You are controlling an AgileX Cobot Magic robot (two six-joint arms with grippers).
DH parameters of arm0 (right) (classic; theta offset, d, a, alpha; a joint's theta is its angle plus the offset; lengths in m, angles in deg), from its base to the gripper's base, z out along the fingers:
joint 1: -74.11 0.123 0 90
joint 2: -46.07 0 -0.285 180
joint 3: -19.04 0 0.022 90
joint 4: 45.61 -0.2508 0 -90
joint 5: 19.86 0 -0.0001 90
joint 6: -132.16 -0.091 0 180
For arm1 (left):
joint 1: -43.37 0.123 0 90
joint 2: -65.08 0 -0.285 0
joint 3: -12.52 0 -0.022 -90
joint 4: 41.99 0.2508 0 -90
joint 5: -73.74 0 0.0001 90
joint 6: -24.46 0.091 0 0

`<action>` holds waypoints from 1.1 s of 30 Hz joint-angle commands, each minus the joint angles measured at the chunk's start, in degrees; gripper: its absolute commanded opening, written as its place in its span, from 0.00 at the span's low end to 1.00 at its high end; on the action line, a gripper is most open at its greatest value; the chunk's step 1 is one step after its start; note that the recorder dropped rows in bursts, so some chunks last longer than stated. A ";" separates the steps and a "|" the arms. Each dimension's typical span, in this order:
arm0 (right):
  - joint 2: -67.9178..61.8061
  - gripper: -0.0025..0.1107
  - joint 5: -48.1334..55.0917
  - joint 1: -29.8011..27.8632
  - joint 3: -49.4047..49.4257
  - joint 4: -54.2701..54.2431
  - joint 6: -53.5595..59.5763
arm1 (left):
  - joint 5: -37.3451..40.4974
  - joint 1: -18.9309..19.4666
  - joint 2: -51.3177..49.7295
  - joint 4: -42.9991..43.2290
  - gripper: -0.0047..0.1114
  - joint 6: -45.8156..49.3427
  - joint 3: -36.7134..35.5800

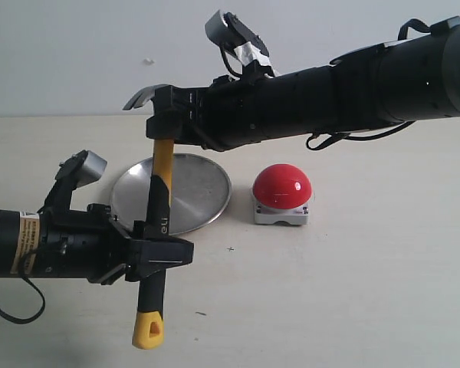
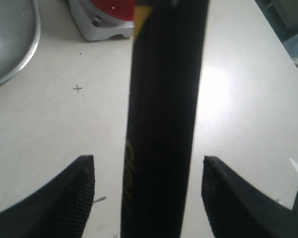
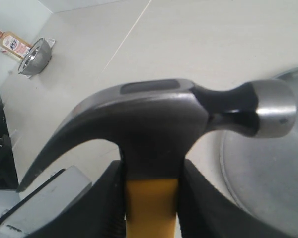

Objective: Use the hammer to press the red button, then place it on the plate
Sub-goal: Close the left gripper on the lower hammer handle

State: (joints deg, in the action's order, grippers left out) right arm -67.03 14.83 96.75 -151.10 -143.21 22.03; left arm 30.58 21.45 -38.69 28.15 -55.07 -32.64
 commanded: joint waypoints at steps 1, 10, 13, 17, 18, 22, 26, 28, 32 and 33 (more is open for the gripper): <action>0.52 0.02 1.17 0.05 -1.04 -2.35 0.52 | -1.22 -0.33 -0.58 -1.64 0.57 -0.03 0.29; 0.52 0.02 1.17 0.05 -1.04 -2.35 0.52 | -4.46 -0.33 -0.71 -0.22 0.57 0.08 0.29; 0.52 0.02 1.17 0.05 -1.04 -2.35 0.52 | -4.46 -0.33 -0.71 0.28 0.57 0.08 0.29; 0.52 0.02 0.95 0.05 -1.04 -2.35 0.52 | -4.09 -0.33 -0.71 1.85 0.57 -0.14 0.29; 0.52 0.02 0.95 0.05 -1.04 -2.35 0.52 | -3.35 -0.33 -0.71 1.38 0.57 -0.14 0.29; 0.52 0.02 0.95 0.05 -1.04 -2.35 0.52 | -3.01 -0.33 -0.71 1.73 0.57 -0.39 0.29; 0.52 0.02 0.95 0.05 -1.04 -2.35 0.52 | -3.01 -0.33 -0.71 4.32 0.57 -1.91 0.29; 0.52 0.02 0.95 0.05 -1.04 -2.35 0.52 | -3.01 -0.33 -0.71 3.54 0.57 -1.91 0.29; 0.52 0.02 0.95 0.05 -1.04 -2.35 0.52 | -1.19 -0.33 -0.71 2.05 0.57 -1.91 0.29; 0.52 0.02 0.95 0.05 -1.04 -2.35 0.52 | -0.20 -0.33 -0.71 2.24 0.57 -1.91 0.29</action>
State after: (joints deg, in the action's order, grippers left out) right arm -67.03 14.48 96.75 -151.10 -143.32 22.14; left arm 28.72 21.45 -39.34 30.95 -56.73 -32.64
